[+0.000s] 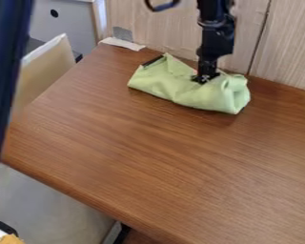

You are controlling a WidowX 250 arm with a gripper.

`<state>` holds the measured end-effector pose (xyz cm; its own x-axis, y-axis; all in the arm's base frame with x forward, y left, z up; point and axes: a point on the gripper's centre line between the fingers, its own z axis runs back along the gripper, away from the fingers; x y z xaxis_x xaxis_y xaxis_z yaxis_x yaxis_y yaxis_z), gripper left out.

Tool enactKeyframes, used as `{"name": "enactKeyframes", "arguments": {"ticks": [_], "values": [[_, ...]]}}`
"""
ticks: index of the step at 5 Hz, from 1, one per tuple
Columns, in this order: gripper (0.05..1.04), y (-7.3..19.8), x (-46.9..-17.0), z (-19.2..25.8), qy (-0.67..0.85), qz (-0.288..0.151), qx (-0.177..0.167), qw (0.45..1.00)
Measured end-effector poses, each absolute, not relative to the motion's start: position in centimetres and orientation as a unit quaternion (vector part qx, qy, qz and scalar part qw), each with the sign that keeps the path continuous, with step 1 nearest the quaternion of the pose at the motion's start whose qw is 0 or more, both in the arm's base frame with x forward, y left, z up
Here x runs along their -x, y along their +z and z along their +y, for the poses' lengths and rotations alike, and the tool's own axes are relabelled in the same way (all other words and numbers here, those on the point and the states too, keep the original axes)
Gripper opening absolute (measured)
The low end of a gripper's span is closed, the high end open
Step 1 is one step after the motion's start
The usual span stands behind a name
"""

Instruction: Fold the cloth from bottom to top

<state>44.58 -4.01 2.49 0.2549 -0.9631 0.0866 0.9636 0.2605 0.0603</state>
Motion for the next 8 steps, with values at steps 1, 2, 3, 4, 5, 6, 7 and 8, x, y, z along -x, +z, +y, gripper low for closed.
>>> {"name": "enactKeyframes", "arguments": {"ticks": [1, 2, 3, 4, 5, 6, 7, 8], "values": [[0.087, 1.8, -45.2, -4.2, -0.609, -0.049, -0.006, 0.792], [0.243, 1.8, -45.2, -4.1, -0.604, -0.04, -0.014, 0.796], [0.509, 1.4, -44.8, -3.8, -0.601, -0.027, -0.02, 0.799], [0.807, 1.0, -44.1, -3.6, -0.598, -0.015, -0.02, 0.801], [0.998, 2.1, -43.9, -3.6, -0.599, -0.022, -0.026, 0.8], [1.002, 3.0, -43.6, -4.3, -0.606, -0.03, -0.03, 0.794], [1.001, 4.5, -43.6, -4.5, -0.608, -0.045, -0.038, 0.792], [1.0, 6.5, -43.4, -4.5, -0.604, -0.061, -0.047, 0.793]]}}
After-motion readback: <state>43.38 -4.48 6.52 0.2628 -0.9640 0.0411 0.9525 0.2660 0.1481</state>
